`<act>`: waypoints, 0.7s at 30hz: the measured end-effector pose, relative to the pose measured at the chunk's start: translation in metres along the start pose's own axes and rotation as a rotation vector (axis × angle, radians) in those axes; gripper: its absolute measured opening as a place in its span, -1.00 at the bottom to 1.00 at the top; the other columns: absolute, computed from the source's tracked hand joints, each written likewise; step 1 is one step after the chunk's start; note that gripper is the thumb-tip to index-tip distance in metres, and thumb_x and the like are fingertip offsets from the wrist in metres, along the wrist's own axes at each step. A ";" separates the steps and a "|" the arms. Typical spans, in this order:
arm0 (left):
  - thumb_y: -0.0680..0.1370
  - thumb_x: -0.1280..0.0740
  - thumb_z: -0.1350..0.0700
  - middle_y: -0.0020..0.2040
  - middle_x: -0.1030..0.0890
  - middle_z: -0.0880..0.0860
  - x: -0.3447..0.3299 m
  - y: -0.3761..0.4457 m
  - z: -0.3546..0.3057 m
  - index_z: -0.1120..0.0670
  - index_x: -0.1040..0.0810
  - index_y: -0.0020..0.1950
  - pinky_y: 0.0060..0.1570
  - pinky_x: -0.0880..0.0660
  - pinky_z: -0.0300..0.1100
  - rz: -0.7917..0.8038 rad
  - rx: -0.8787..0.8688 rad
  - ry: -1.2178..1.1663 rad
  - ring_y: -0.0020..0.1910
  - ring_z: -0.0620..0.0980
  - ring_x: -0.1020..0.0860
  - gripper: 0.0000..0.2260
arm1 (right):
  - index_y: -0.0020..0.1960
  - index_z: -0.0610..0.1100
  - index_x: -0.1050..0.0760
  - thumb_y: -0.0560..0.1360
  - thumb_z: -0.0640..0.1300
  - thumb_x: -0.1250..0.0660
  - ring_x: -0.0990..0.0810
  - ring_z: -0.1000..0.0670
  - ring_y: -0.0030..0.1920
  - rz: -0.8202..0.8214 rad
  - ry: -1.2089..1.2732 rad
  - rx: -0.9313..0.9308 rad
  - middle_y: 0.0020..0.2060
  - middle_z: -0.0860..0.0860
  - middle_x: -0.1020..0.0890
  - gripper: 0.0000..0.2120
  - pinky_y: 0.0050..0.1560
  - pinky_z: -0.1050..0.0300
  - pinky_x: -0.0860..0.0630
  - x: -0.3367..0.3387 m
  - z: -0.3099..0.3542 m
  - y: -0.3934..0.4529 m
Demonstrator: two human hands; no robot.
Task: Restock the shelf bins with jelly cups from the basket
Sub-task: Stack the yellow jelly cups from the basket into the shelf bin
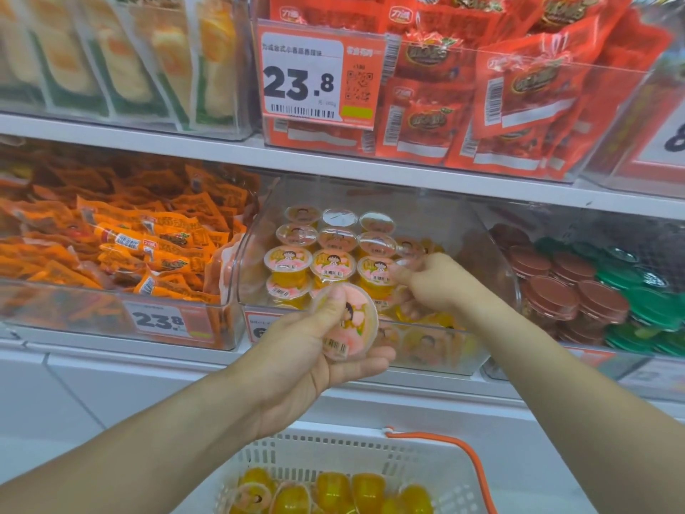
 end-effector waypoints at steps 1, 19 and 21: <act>0.47 -0.35 0.02 -0.09 -0.73 0.18 0.001 -0.001 -0.001 0.21 -0.54 0.15 -0.20 -0.67 -0.03 -0.004 0.008 -0.031 0.05 0.27 -0.67 -0.65 | -0.03 -0.25 -0.61 0.61 0.07 -0.29 -0.66 -0.07 -0.36 -0.056 -0.158 0.082 -0.32 -0.12 -0.71 -0.63 -0.18 0.00 -0.65 0.009 0.011 -0.006; 0.56 -0.38 0.01 -0.31 -0.69 -0.11 0.018 -0.026 -0.056 0.09 -0.43 0.12 -0.47 -0.57 -0.13 -0.355 -0.468 0.402 -0.36 -0.01 -0.67 -0.75 | 0.21 -0.12 -0.40 0.54 -0.19 -0.42 -0.68 -0.13 -0.34 0.150 0.436 0.377 -0.30 -0.19 -0.70 -0.69 -0.28 0.00 -0.64 -0.046 0.064 -0.111; 0.56 -0.38 -0.02 -0.30 -0.69 -0.12 0.016 -0.026 -0.056 0.06 -0.43 0.12 -0.39 -0.61 -0.09 -0.350 -0.448 0.444 -0.33 -0.04 -0.68 -0.75 | 0.22 -0.20 -0.43 0.54 -0.28 -0.40 -0.65 -0.12 -0.37 0.153 0.641 0.314 -0.31 -0.26 -0.68 -0.71 -0.32 0.09 -0.63 -0.048 0.058 -0.111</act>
Point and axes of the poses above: each hand's wrist, its own y-axis towards the middle knuckle, its own x-axis out of the back of the hand, z = x × y, the point moved 9 cm from there along y, towards the middle knuckle
